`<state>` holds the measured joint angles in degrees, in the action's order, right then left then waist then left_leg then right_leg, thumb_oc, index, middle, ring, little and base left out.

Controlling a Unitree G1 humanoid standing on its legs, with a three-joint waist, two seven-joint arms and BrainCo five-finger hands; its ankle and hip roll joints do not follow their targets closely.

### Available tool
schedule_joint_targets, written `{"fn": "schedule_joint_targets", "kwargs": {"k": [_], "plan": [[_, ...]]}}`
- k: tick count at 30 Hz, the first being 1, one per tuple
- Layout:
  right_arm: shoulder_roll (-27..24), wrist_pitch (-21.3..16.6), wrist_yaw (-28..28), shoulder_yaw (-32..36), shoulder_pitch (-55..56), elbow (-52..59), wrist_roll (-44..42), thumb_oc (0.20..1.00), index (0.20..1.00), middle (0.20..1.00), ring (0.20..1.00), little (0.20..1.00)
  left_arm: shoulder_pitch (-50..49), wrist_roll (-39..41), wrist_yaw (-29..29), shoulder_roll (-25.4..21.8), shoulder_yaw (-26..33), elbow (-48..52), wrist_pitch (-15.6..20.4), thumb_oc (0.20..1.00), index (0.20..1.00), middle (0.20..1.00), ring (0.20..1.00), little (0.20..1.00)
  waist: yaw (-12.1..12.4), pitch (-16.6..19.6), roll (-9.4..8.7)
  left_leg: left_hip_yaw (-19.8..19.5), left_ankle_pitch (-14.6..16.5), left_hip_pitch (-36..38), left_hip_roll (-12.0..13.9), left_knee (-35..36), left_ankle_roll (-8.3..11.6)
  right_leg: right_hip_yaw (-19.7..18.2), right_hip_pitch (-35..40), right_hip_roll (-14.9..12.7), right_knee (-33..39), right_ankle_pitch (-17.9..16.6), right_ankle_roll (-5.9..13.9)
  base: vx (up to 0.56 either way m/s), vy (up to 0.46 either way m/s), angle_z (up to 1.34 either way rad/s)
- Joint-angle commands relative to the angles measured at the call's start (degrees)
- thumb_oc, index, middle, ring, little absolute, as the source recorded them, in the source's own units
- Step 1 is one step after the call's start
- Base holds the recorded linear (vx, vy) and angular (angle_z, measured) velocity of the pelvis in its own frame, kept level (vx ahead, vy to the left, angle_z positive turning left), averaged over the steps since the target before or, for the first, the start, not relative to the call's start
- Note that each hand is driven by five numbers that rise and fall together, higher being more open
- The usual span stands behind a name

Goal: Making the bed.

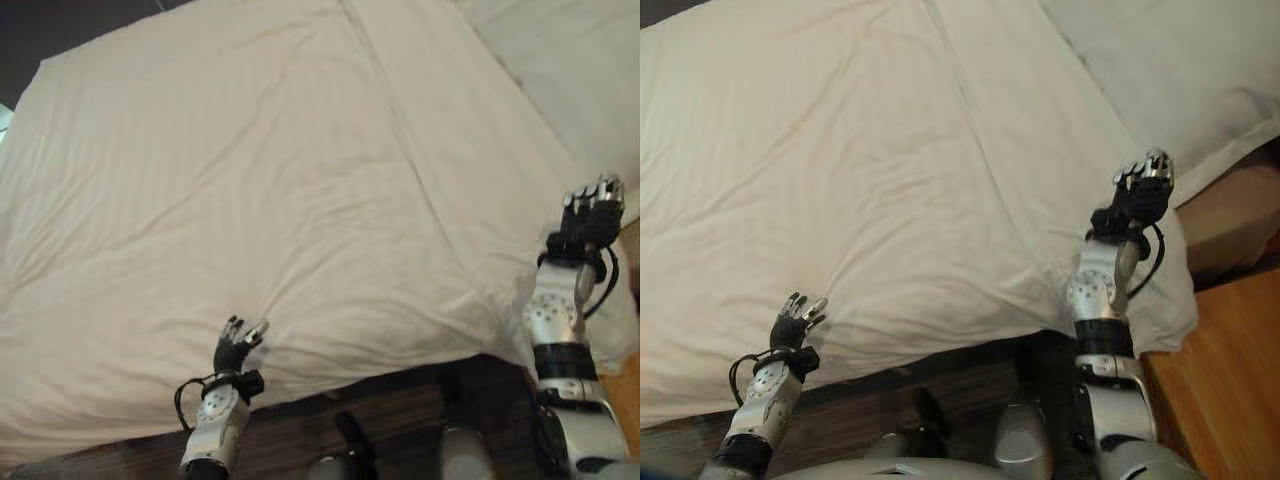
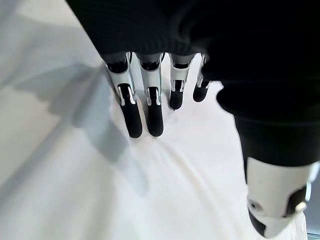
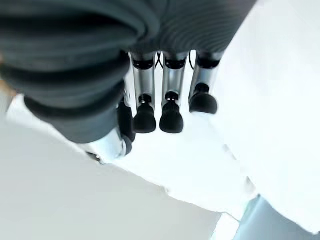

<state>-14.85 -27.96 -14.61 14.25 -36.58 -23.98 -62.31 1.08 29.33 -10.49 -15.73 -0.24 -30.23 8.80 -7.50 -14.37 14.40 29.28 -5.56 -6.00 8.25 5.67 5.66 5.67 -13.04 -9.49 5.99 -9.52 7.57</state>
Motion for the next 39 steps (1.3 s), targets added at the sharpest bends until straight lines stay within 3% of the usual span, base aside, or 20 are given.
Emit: {"fn": "schedule_joint_targets", "kwargs": {"k": [1,3,6,7,10,11,12,13,16,18,21,24,28,30,33,37,38,39], "plan": [[-0.08,-3.56,-0.15,2.14,-4.24,-3.82,-3.51,0.200,0.200,0.200,0.200,0.200,2.06,5.01,0.17,-3.49,0.99,-1.18,4.17,1.000,1.000,1.000,1.000,1.000,1.00,-2.06,-0.32,-3.56,-2.77,1.47,7.09,-1.23,8.78,-0.55,-6.47,-4.52,-2.56,0.03,4.65,-0.06,0.016,0.01],[1.83,-1.66,0.79,2.84,-2.44,-9.20,-5.17,0.200,0.200,0.200,0.200,0.200,2.49,6.49,0.87,-3.64,1.60,-2.91,4.04,1.000,1.000,1.000,1.000,1.000,0.50,-2.86,2.10,-3.71,-2.99,0.21,6.93,-1.07,8.79,-0.90,-8.11,-4.76,-2.74,0.03,4.70,-0.05,0.028,-0.01],[2.07,-1.11,1.88,3.26,-1.34,-10.89,-5.86,0.200,0.200,0.200,0.200,0.200,2.60,6.57,1.29,-3.59,1.64,-4.11,3.95,1.000,1.000,1.000,1.000,1.000,-0.02,-3.00,2.84,-3.67,-3.04,-0.28,6.96,-1.07,8.82,-1.01,-8.95,-4.87,-3.07,0.01,4.73,0.00,0.033,-0.01],[2.22,-0.09,2.76,5.94,1.89,-14.71,-6.92,0.200,0.200,0.200,0.200,0.200,2.34,7.15,2.42,-3.12,2.09,-6.86,3.34,1.000,1.000,1.000,1.000,1.000,-2.01,-4.37,5.01,-3.22,-2.90,-1.10,6.47,-1.00,8.81,-2.03,-10.54,-5.30,-3.19,-0.02,4.99,-0.02,0.086,-0.07],[1.86,0.35,3.69,6.66,3.05,-16.79,-7.96,0.200,0.200,0.200,0.200,0.200,2.57,7.92,3.27,-3.26,2.47,-7.79,3.24,1.000,1.000,1.000,1.000,1.000,-2.67,-4.43,5.72,-2.94,-2.90,-1.64,6.36,-0.97,8.75,-2.51,-11.56,-5.19,-3.35,-0.15,4.99,0.02,0.068,-0.12],[1.45,1.59,3.50,8.04,6.57,-20.33,-7.78,0.200,0.200,0.200,0.200,0.200,3.68,8.53,3.94,-3.19,2.51,-9.09,2.59,1.000,1.000,1.000,1.000,1.000,-4.88,-4.96,6.52,-2.45,-1.85,-1.64,6.07,-1.09,8.75,-3.25,-12.28,-5.07,-3.40,0.22,5.40,0.02,0.056,-0.06],[1.28,1.69,3.72,8.02,6.52,-20.53,-7.91,0.200,0.200,0.200,0.200,0.200,3.75,8.60,4.02,-3.14,2.53,-9.24,2.64,1.000,1.000,1.000,1.000,1.000,-4.90,-5.02,6.52,-2.35,-2.31,-1.79,6.10,-1.01,8.65,-3.35,-12.60,-4.99,-3.58,-0.15,5.23,0.09,0.149,-0.09],[-0.81,4.79,2.35,10.46,10.74,-27.46,-5.81,0.200,0.200,0.200,0.200,0.200,5.91,7.80,4.87,-2.91,1.92,-12.27,1.55,1.000,1.000,1.000,1.000,1.000,-8.09,-5.06,7.08,-1.14,-1.03,-1.66,5.87,-1.11,8.62,-4.69,-13.91,-4.81,-3.72,0.07,5.70,0.02,0.072,-0.13],[-2.25,6.12,2.09,12.42,12.33,-30.21,-5.08,0.200,0.200,0.200,0.200,0.200,6.73,7.41,5.25,-2.36,1.42,-13.64,1.42,1.000,1.000,1.000,1.000,1.000,-9.01,-4.84,7.27,-0.50,-0.63,-1.70,5.67,-1.12,8.52,-5.29,-14.63,-4.85,-3.87,0.02,5.93,0.06,0.082,-0.11],[-5.56,9.19,1.27,14.61,16.14,-35.78,-2.84,0.200,0.200,0.200,0.200,0.200,8.07,7.58,5.34,-1.64,1.19,-15.24,1.33,1.000,1.000,1.000,1.000,1.000,-12.16,-4.63,7.07,0.49,0.16,-1.60,5.27,-1.18,8.31,-6.37,-16.12,-5.15,-4.18,-0.35,6.27,0.04,0.102,-0.12],[-8.53,11.49,1.26,15.77,19.41,-37.76,-0.88,0.200,0.200,0.200,0.200,0.200,9.57,7.48,5.01,-0.87,0.69,-16.19,1.75,1.000,1.000,1.000,1.000,1.000,-14.58,-4.45,6.38,1.41,0.87,-1.55,4.49,-1.37,7.97,-7.24,-17.42,-5.73,-4.75,-0.65,6.55,0.00,0.058,-0.07],[-9.30,11.99,1.44,16.22,21.08,-37.58,-0.65,0.200,0.200,0.200,0.200,0.200,10.27,7.55,4.64,-0.96,0.71,-16.02,2.05,1.000,1.000,1.000,1.000,1.000,-15.46,-4.09,5.77,1.40,1.32,-1.48,4.06,-1.49,7.68,-7.48,-17.70,-6.08,-5.07,-0.71,6.65,-0.01,0.035,-0.06],[-10.34,13.22,1.51,16.62,25.29,-35.38,1.09,0.200,0.200,0.200,0.200,0.200,10.86,7.73,3.77,-0.58,0.69,-16.04,2.08,1.000,1.000,1.000,1.000,1.000,-16.79,-2.26,2.99,1.05,2.93,-0.38,3.32,-2.63,7.08,-7.15,-16.49,-6.70,-5.61,-0.56,6.78,0.02,0.032,-0.04],[-10.00,14.49,1.58,16.04,27.48,-35.18,2.90,0.200,0.200,0.200,0.200,0.200,10.74,7.16,3.21,0.04,0.55,-16.55,1.75,1.000,1.000,1.000,1.000,1.000,-16.36,-0.07,0.43,0.66,3.98,1.64,3.33,-3.31,6.75,-6.17,-13.57,-6.86,-5.70,-0.30,6.67,0.05,-0.020,-0.26],[-9.45,15.64,1.84,15.76,29.20,-35.09,4.34,0.200,0.200,0.200,0.200,0.200,10.51,6.74,2.93,0.21,0.82,-16.57,1.51,1.000,1.000,1.000,1.000,1.000,-15.81,1.34,-1.63,0.27,4.57,3.74,3.30,-3.54,6.49,-5.58,-10.48,-6.71,-5.22,-0.25,6.63,0.08,-0.033,-0.11],[-8.44,18.25,2.76,12.64,32.41,-34.15,10.38,0.200,0.200,0.200,0.200,0.200,8.57,6.58,2.69,-0.43,2.43,-15.00,1.17,1.000,1.000,1.000,1.000,1.000,-13.09,4.15,-6.16,-0.72,4.91,7.74,3.78,-3.52,6.21,-3.69,-4.63,-6.07,-4.14,-0.26,6.60,0.07,-0.024,0.11],[-8.67,19.10,3.06,9.59,33.25,-32.50,15.04,0.796,0.796,0.796,0.796,0.796,8.05,5.64,2.30,-0.57,2.27,-13.90,1.18,1.000,1.000,1.000,1.000,1.000,-12.01,4.83,-7.58,-1.08,4.73,8.52,4.11,-3.44,6.24,-3.17,-3.36,-5.91,-3.93,-0.35,6.57,0.05,-0.036,0.21],[-8.73,19.69,3.08,6.68,33.80,-30.23,19.81,1.000,1.000,1.000,1.000,1.000,7.23,5.00,1.69,-0.96,2.57,-12.41,1.59,1.000,1.000,1.000,1.000,1.000,-10.77,5.62,-9.03,-1.65,4.52,9.34,4.39,-3.16,6.27,-2.57,-2.07,-5.72,-3.65,-0.43,6.54,0.02,-0.081,0.20]]}}
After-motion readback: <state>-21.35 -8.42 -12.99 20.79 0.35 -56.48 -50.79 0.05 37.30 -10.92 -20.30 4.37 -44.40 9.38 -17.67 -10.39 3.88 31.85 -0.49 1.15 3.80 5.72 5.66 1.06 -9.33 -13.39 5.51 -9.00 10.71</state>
